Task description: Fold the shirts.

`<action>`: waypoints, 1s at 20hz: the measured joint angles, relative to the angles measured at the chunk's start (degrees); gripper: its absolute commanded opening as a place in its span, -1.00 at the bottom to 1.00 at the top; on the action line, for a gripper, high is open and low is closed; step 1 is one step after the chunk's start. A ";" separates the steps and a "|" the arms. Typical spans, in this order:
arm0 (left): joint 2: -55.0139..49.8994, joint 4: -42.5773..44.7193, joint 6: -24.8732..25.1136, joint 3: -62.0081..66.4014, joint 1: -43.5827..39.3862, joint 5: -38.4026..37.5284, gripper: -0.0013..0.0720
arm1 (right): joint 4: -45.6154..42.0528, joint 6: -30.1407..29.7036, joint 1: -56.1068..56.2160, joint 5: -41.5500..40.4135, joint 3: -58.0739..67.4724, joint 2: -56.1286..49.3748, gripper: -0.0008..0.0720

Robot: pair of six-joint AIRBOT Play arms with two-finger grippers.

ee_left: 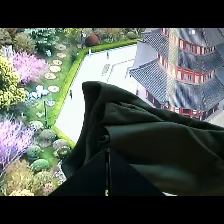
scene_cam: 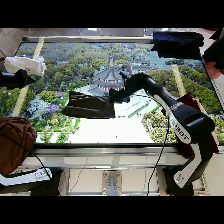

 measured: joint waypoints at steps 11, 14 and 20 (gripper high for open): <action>0.00 0.00 -0.02 -0.04 0.00 -3.48 -0.93 | -30.29 1.16 -17.53 -29.90 12.09 17.20 -0.93; 0.00 0.00 -0.02 -0.07 0.00 -3.91 -0.92 | -35.45 1.22 -25.99 -35.17 10.60 24.20 -0.93; 0.00 0.00 -0.02 -0.07 0.00 -4.26 -0.93 | -42.32 -1.33 -47.50 -38.05 -6.84 43.19 -0.93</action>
